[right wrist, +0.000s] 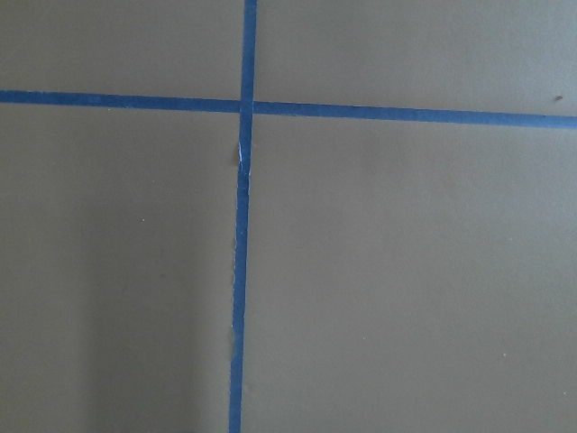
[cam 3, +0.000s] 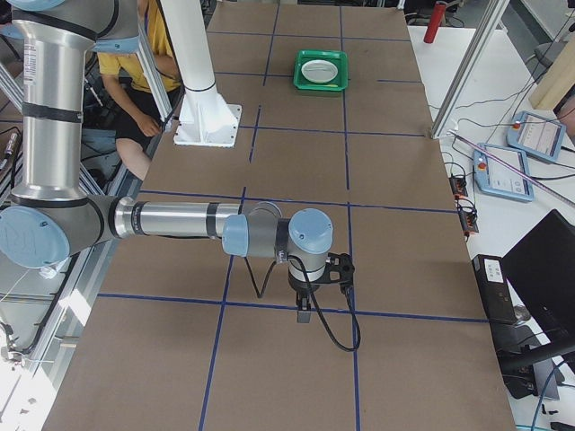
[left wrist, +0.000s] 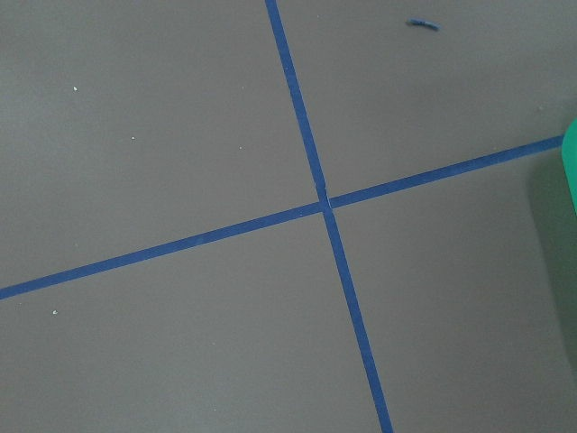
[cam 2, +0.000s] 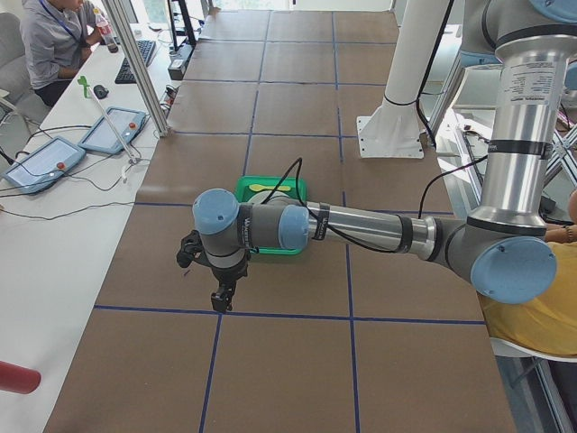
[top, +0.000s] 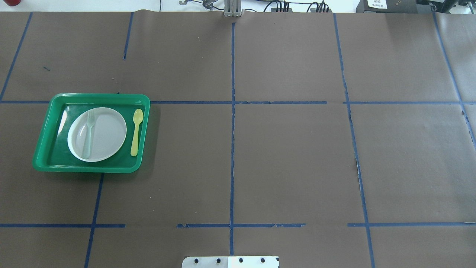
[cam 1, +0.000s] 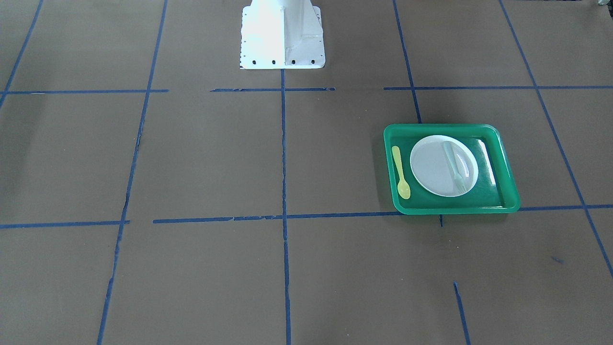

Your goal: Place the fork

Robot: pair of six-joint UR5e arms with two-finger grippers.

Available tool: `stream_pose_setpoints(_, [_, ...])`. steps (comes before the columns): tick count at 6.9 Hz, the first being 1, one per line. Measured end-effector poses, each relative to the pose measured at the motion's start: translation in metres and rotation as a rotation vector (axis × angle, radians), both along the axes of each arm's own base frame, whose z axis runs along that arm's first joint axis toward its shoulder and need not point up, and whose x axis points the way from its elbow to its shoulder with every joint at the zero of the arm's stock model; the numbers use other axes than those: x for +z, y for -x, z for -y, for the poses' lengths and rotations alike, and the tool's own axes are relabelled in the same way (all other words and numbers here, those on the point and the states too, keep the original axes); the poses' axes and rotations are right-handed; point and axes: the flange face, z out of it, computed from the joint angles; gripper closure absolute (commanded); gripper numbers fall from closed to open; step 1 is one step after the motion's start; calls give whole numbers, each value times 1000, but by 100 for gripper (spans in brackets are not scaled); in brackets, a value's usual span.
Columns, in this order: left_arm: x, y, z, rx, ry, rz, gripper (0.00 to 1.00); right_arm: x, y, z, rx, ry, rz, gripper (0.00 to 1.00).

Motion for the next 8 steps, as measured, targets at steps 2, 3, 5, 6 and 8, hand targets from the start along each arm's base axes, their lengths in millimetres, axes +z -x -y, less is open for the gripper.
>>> stream_pose_setpoints(2, [-5, 1, -3, -8, -9, 2, 0, 0, 0, 0, 0, 0, 0, 0])
stream_pose_setpoints(3, [-6, 0, -2, -12, -9, 0, 0, 0, 0, 0, 0, 0, 0, 0])
stream_pose_setpoints(5, [-25, -26, 5, -26, -10, -9, 0, 0, 0, 0, 0, 0, 0, 0])
stream_pose_setpoints(6, [-40, -58, 11, -33, -5, -19, 0, 0, 0, 0, 0, 0, 0, 0])
stream_pose_setpoints(8, [-71, -141, 16, -102, 34, -68, 0, 0, 0, 0, -1, -1, 0, 0])
